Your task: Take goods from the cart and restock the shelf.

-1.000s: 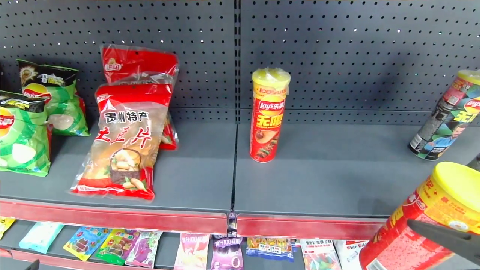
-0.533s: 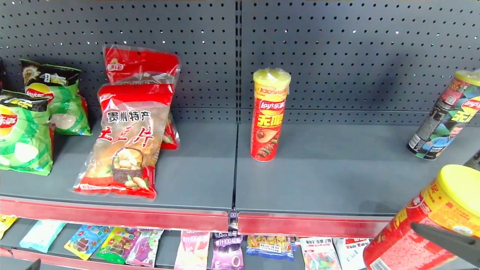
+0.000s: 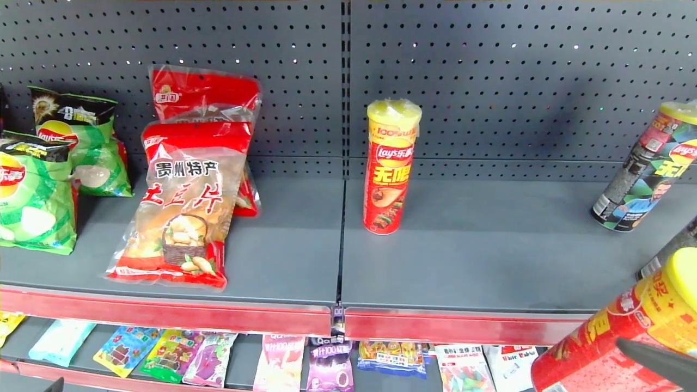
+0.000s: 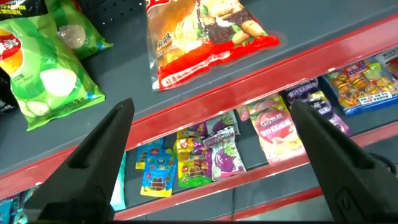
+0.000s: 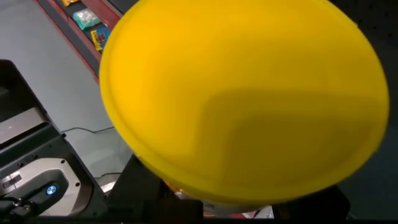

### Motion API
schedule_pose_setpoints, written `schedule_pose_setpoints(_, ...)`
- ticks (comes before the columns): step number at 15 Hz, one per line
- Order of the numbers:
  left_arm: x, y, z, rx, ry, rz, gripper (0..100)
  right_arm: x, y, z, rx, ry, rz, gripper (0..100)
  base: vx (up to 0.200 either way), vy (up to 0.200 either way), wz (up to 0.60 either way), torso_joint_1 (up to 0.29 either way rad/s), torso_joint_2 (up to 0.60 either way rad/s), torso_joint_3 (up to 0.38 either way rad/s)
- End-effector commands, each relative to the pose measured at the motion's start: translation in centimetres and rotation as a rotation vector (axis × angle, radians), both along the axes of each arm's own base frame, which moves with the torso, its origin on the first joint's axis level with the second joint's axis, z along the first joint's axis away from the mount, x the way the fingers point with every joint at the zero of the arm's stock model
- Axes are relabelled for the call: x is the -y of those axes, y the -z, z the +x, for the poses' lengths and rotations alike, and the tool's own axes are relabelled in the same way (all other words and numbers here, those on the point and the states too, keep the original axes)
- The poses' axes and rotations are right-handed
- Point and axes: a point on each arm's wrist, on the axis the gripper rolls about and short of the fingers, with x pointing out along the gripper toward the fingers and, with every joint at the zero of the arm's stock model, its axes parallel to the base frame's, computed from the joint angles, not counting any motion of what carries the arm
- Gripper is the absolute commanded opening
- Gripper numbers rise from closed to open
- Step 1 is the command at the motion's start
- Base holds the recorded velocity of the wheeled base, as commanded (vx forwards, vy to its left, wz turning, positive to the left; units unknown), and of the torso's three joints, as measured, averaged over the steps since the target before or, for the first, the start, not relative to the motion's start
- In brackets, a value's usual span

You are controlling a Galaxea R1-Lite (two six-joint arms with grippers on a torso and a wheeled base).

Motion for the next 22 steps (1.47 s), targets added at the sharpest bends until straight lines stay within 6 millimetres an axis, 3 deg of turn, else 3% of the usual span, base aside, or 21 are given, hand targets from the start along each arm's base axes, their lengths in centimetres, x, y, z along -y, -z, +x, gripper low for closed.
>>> schedule_pose_setpoints(1,0.0,0.0,-0.1,0.008,0.000,-0.001,100,0.1,-0.9,-0.6,0.056,-0.021,0.015,0,0.000,0.000,0.00,0.000,0.00,0.000)
schedule_pose_setpoints(3,0.0,-0.1,-0.1,0.009,-0.001,-0.001,100,0.4,-1.2,-1.3,0.086,-0.028,0.029,0,0.000,0.000,0.00,0.000,0.00,0.000)
schedule_pose_setpoints(7,0.0,0.0,0.0,0.004,0.004,0.020,100,1.1,0.3,-2.7,0.096,-0.025,0.033,0,0.000,0.000,-0.15,-0.002,0.00,0.001)
schedule_pose_setpoints(16,0.1,-0.3,0.4,-0.004,0.013,0.068,100,1.4,0.7,-3.4,0.082,-0.018,0.075,0,0.000,0.000,0.00,0.000,0.00,0.000)
schedule_pose_setpoints(20,1.0,-1.3,2.8,-0.091,0.034,0.097,100,1.3,1.0,-3.3,0.022,-0.019,0.119,0,0.000,0.000,0.00,0.000,0.00,0.000)
schedule_pose_setpoints(22,2.1,-2.6,4.7,-0.156,0.158,-0.063,100,1.2,1.5,-3.4,-0.001,-0.082,0.118,0,0.000,0.000,0.00,0.000,0.00,0.000)
